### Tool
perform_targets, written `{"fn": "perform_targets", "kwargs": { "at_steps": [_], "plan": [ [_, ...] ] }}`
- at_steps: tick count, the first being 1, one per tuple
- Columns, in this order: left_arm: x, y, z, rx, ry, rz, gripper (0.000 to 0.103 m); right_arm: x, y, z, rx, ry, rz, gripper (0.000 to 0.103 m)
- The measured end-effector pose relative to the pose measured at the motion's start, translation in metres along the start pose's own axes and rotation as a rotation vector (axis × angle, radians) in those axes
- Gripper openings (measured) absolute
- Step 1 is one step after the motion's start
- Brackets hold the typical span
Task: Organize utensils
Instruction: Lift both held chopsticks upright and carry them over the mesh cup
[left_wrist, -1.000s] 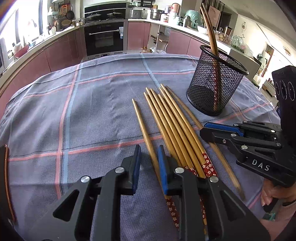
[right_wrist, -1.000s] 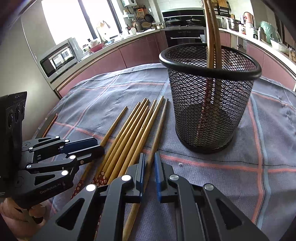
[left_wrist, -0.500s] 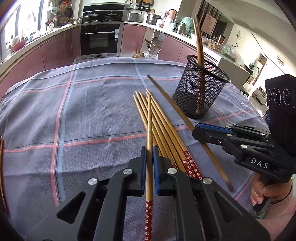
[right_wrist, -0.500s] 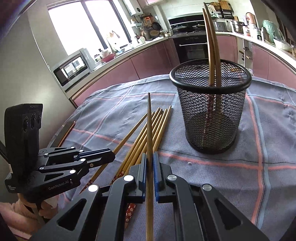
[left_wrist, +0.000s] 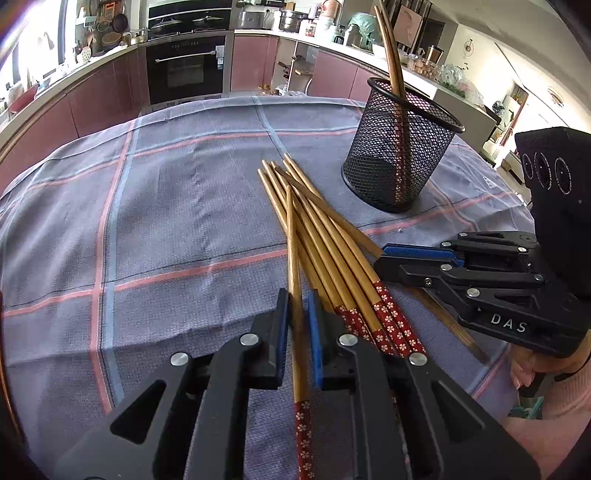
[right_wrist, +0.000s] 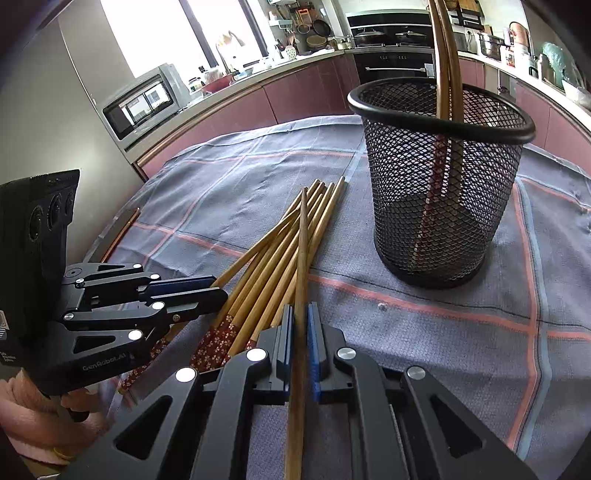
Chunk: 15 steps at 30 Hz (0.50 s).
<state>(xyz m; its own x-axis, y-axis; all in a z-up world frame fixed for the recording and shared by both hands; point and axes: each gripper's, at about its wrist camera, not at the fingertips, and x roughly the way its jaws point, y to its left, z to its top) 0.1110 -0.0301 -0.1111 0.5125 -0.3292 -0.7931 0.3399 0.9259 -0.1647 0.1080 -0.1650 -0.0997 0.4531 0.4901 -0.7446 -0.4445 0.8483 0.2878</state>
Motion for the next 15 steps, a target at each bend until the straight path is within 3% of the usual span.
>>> {"fn": "perform_targets", "kwargs": {
  "at_steps": [9, 15],
  "plan": [
    [0.006, 0.007, 0.008, -0.025, 0.01, -0.018, 0.008, 0.004, -0.002, 0.007, -0.001, 0.0, 0.011, 0.006],
    [-0.006, 0.006, 0.009, -0.038, -0.016, -0.034, 0.008, -0.018, 0.001, 0.008, -0.023, -0.068, 0.021, 0.006]
  ]
}}
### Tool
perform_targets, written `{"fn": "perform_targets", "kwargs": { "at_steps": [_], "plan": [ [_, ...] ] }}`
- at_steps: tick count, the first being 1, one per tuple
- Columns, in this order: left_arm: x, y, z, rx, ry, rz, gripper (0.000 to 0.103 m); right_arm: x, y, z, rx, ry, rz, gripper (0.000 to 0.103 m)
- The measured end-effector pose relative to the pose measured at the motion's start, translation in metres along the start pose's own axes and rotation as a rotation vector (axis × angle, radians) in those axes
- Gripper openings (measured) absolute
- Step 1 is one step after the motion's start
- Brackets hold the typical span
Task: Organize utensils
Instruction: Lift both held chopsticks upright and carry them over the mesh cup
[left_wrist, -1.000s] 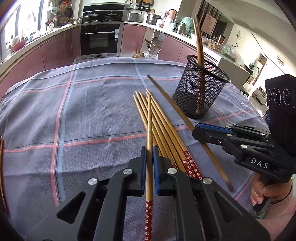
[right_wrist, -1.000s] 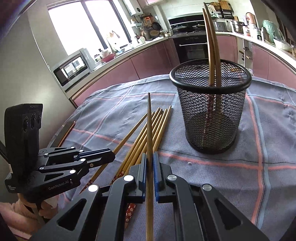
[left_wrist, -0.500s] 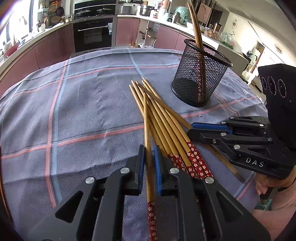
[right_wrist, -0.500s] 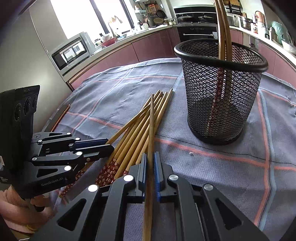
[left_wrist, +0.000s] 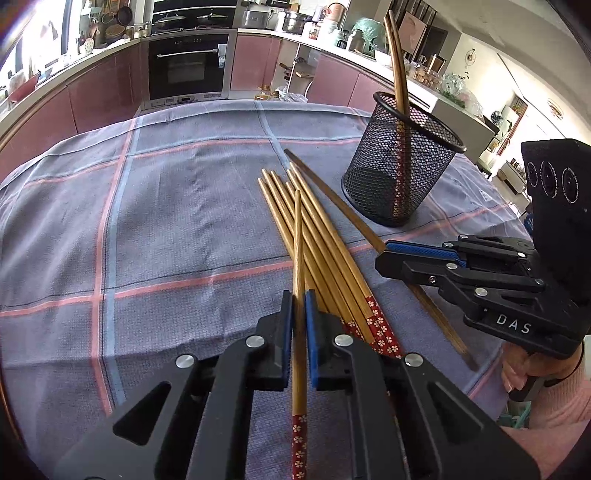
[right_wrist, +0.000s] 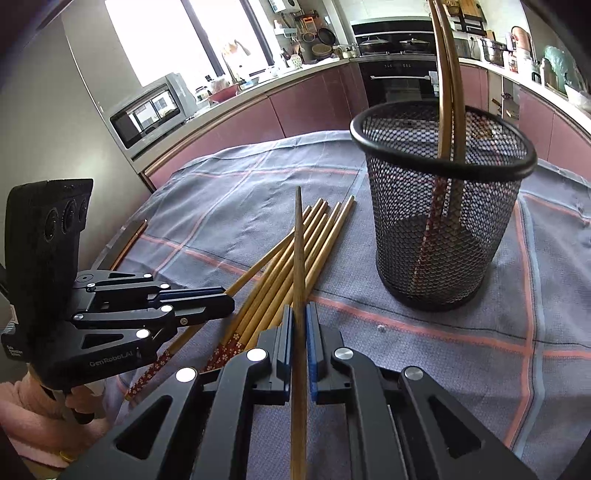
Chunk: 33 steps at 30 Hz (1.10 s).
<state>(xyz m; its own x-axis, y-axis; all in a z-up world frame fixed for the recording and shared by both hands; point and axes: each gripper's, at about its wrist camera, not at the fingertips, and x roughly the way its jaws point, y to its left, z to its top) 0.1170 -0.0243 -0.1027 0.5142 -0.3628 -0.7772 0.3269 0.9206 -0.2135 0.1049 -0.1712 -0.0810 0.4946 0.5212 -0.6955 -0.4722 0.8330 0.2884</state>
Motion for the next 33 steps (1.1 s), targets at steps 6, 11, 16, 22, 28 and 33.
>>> {"fn": "perform_targets", "kwargs": {
  "at_steps": [6, 11, 16, 22, 28, 33],
  "plan": [
    [-0.035, -0.005, 0.011, 0.011, -0.079, -0.053, 0.008, -0.034, 0.004, 0.008, -0.024, -0.093, -0.007, 0.006],
    [-0.067, -0.011, 0.022, 0.026, -0.152, -0.102, 0.008, -0.059, 0.003, 0.013, -0.027, -0.162, -0.012, 0.006],
    [-0.097, -0.016, 0.031, 0.037, -0.222, -0.137, 0.008, -0.08, -0.002, 0.022, -0.021, -0.227, -0.022, 0.006],
    [-0.122, -0.019, 0.048, 0.04, -0.302, -0.168, 0.008, -0.105, -0.01, 0.036, -0.031, -0.3, -0.034, 0.006],
    [-0.129, -0.027, 0.074, 0.046, -0.348, -0.197, 0.008, -0.126, -0.013, 0.053, -0.053, -0.355, -0.049, 0.006],
    [-0.135, -0.041, 0.098, 0.082, -0.394, -0.21, 0.008, -0.139, -0.018, 0.072, -0.068, -0.394, -0.067, 0.006]
  ]
}}
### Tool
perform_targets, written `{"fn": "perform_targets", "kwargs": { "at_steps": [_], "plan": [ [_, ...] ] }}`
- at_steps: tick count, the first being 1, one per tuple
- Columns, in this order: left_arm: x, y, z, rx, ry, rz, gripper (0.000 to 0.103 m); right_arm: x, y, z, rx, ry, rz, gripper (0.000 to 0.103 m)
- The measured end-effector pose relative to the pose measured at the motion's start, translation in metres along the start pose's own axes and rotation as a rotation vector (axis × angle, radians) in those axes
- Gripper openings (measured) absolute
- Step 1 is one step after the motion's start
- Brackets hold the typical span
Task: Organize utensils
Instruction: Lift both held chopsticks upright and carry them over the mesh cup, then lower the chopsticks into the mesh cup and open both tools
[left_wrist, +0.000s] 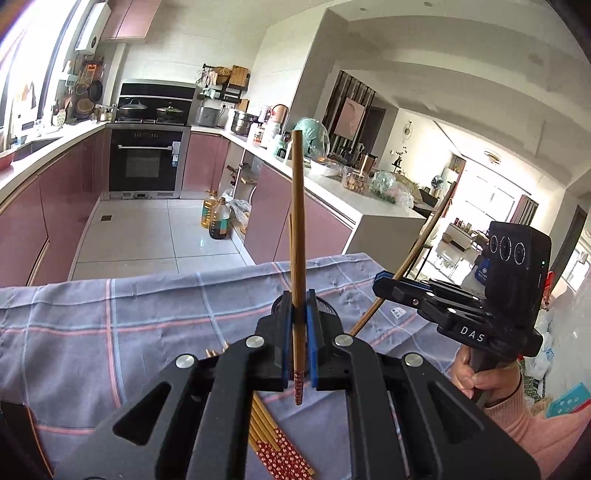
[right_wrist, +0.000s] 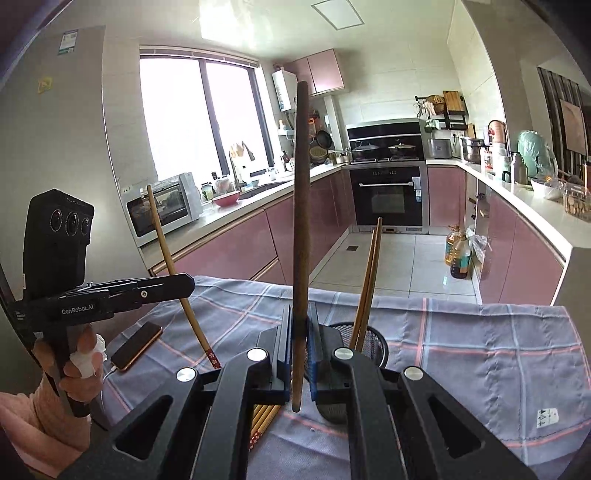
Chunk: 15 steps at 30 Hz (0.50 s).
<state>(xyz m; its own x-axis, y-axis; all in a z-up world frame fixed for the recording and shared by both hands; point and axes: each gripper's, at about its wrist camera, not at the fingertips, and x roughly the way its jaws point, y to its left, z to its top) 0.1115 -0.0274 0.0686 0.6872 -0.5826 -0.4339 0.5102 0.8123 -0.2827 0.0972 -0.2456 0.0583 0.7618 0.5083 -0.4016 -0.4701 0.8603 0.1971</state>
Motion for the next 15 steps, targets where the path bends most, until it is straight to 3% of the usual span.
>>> {"fn": "perform_targets", "kwargs": {
  "at_steps": [7, 15],
  "plan": [
    [0.017, -0.013, 0.031, 0.009, -0.053, -0.019, 0.008, 0.003, -0.01, 0.019, 0.0, -0.031, -0.023, 0.006],
    [0.049, -0.019, 0.043, 0.0, -0.032, 0.002, 0.008, 0.017, -0.019, 0.025, -0.002, -0.027, -0.054, 0.006]
  ]
}}
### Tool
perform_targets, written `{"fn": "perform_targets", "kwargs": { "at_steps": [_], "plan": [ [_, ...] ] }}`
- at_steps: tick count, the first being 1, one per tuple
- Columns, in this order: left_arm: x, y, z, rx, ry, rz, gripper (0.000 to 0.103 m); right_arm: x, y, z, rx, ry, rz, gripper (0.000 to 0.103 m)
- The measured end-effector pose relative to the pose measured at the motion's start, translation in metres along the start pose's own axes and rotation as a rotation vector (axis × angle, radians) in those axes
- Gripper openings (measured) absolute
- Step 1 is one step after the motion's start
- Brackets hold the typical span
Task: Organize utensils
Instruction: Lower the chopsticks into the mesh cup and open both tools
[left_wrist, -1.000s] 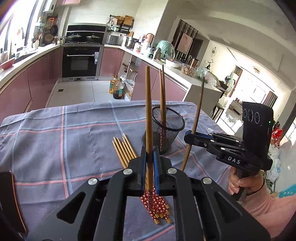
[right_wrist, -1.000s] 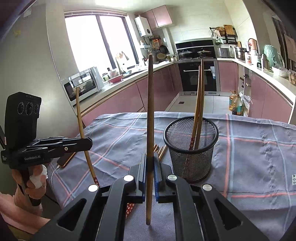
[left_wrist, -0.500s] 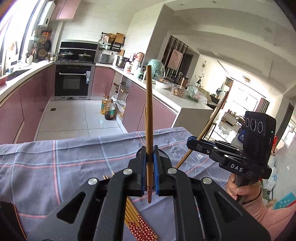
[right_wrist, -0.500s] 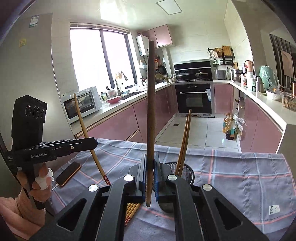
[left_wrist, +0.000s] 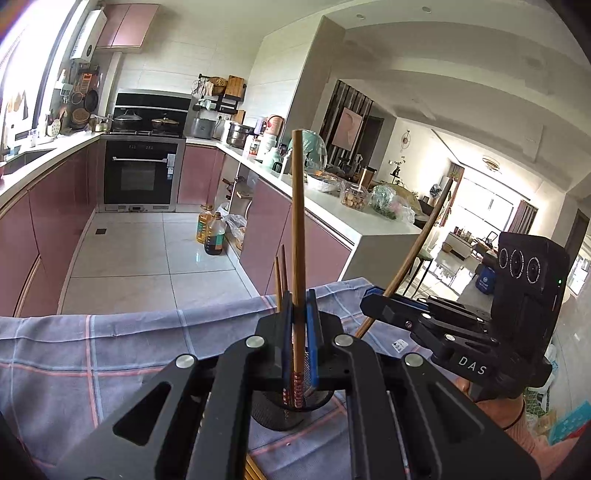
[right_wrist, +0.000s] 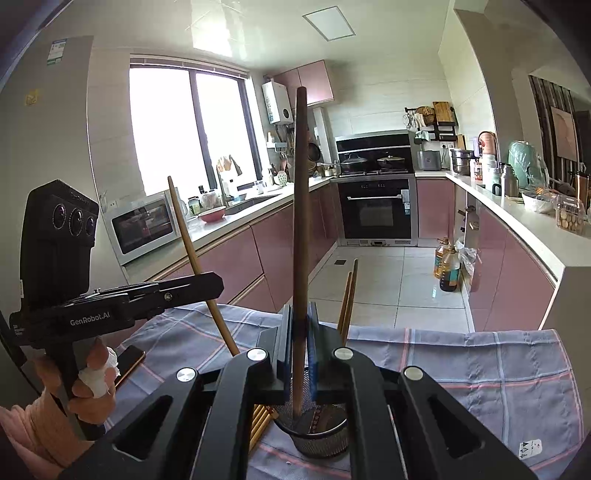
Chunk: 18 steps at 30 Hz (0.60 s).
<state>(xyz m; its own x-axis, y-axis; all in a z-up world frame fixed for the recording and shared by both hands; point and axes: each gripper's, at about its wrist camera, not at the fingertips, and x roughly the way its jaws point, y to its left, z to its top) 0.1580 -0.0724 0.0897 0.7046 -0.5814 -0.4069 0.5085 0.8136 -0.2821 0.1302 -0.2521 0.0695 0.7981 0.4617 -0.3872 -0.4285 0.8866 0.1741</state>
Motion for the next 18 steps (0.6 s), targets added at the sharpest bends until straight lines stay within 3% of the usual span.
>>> {"fn": "perform_targets", "kwargs": {
  "at_steps": [6, 18],
  "plan": [
    [0.018, -0.005, -0.005, 0.016, 0.046, 0.03, 0.008, 0.017, -0.003, -0.009, -0.004, 0.058, -0.019, 0.006],
    [0.064, -0.003, -0.035, 0.089, 0.242, 0.051, 0.008, 0.053, -0.011, -0.032, 0.02, 0.221, -0.003, 0.006]
  ]
}}
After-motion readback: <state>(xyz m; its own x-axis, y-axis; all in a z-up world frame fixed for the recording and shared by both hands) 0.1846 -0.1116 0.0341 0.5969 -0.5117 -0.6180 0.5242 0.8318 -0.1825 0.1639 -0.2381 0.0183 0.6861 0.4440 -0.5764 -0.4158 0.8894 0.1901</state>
